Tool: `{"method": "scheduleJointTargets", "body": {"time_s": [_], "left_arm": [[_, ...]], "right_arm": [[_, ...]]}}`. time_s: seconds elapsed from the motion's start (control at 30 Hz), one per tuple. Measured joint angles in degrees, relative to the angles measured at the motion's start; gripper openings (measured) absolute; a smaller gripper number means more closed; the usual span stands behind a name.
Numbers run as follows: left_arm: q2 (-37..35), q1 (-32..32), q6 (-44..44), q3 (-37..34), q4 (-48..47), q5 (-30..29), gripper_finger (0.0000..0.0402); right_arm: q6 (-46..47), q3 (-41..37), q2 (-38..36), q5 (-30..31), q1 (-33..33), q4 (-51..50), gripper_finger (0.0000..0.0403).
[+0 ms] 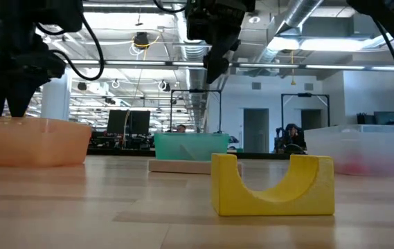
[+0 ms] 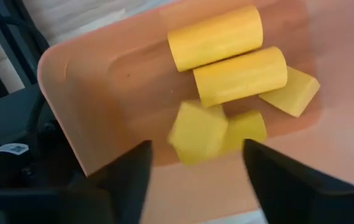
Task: Sort & place blocks by color
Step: Put the yellow block into the orange bin, then put the red block into the green bin
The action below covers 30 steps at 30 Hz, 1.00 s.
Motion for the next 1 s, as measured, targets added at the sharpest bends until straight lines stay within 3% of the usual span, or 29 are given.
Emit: {"method": "scheduleJointTargets", "body": {"time_s": [0.1, 0.23, 0.47, 0.6, 0.7, 0.8, 1.0], "left_arm": [[0.0, 0.9, 1.6, 0.0, 0.0, 1.1, 0.0292], [0.0, 1.7, 4.6, 0.4, 0.2, 0.3, 0.0340], [0.0, 1.6, 13.9, 6.8, 5.8, -9.1, 0.0362], [0.0, 1.6, 27.6, 10.4, 12.4, -14.4, 0.0363], [0.0, 3.2, 37.7, 12.6, 13.5, -16.6, 0.0363], [-0.3, 6.7, 47.8, 13.7, 15.1, -15.9, 0.0363], [-0.4, 15.0, 62.9, 13.8, 22.0, -8.6, 0.0364]], "right_arm": [[0.9, 0.0, 0.0, 0.5, -0.1, 0.0, 0.0329], [3.0, 0.0, 0.0, 0.3, 0.5, -1.2, 0.0329], [3.6, 0.0, 0.0, -0.9, 7.3, -12.3, 0.0329], [5.7, -2.4, -3.3, -0.3, 11.8, -12.8, 0.0329], [11.2, -9.1, -9.1, 1.6, 13.9, -10.4, 0.0329], [21.2, -20.6, -15.3, 2.3, 15.7, -5.9, 0.0329], [53.8, -46.5, -29.1, 1.9, 26.2, 6.1, 0.0329]]}}
